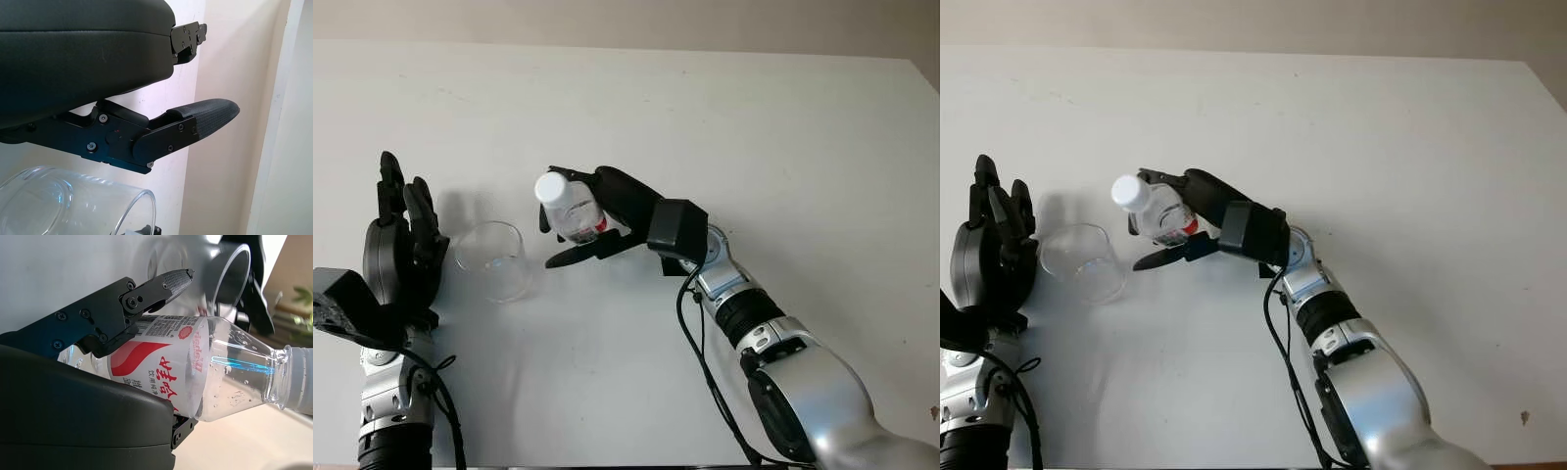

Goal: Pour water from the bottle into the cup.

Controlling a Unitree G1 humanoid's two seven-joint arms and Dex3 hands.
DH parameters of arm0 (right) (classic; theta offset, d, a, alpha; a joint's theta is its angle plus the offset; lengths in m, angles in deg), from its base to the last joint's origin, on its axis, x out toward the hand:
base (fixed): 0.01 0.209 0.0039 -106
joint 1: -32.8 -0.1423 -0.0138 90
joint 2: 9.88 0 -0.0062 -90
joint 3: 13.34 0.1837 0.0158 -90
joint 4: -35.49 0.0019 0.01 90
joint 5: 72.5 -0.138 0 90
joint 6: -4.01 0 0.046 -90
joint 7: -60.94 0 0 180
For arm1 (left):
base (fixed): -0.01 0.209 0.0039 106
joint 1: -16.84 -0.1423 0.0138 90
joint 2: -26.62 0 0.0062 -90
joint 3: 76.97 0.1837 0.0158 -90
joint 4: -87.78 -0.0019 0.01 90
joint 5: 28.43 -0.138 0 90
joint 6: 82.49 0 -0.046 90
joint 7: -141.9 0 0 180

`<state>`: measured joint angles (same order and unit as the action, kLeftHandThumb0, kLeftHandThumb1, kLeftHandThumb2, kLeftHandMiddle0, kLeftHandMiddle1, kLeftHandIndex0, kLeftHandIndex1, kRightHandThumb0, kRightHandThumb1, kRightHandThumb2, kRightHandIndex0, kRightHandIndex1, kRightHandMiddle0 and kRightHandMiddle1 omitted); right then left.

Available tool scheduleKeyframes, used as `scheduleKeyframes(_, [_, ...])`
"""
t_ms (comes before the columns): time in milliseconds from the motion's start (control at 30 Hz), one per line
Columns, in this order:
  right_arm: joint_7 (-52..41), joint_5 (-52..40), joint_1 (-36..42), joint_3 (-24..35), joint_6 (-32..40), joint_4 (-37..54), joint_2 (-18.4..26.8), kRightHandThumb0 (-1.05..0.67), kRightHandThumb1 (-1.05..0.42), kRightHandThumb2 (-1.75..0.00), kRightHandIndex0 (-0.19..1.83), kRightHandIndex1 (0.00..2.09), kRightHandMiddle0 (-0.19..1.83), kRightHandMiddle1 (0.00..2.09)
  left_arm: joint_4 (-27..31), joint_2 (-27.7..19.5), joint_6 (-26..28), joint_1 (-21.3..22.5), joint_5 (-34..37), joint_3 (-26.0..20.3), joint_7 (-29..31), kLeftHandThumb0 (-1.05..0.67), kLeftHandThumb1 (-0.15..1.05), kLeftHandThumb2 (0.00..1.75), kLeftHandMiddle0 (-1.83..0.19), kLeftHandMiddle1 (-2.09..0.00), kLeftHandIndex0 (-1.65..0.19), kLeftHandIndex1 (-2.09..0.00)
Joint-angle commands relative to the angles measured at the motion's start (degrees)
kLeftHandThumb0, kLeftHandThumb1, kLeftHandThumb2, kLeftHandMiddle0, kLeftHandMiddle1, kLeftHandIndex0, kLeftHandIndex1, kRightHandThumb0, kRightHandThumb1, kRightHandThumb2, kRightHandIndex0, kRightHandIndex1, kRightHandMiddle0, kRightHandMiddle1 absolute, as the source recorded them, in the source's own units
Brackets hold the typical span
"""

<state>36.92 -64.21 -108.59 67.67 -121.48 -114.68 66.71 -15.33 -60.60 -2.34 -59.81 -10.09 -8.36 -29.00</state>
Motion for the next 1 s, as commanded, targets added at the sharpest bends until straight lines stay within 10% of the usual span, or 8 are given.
scheduleKeyframes(0, [1.7,-0.89,-1.19,1.36,-0.59,0.11,0.07,-0.19,-1.05,-0.16,1.61,2.09,1.62,2.09,-0.65,0.18,0.17,-0.5,0.13,-0.03,0.11,-0.7,1.05,0.74,0.15,-0.05,0.19,-0.03])
scheduleKeyframes(333, [16.14,3.68,-11.5,2.23,1.6,-2.83,2.26,-0.13,-1.05,-0.22,1.23,2.09,1.26,2.09,-0.43,0.33,0.28,-0.24,-0.36,0.26,-0.38,-0.71,1.05,0.74,0.14,-0.06,0.19,-0.04])
scheduleKeyframes(967, [42.86,30.37,-23.52,-16.22,6.27,-9.44,3.11,-0.08,-1.03,-0.09,0.94,2.09,0.48,2.09,-0.42,1.34,-0.99,-0.19,-1.26,0.88,-1.6,-0.7,1.05,0.76,0.13,-0.06,0.19,-0.03])
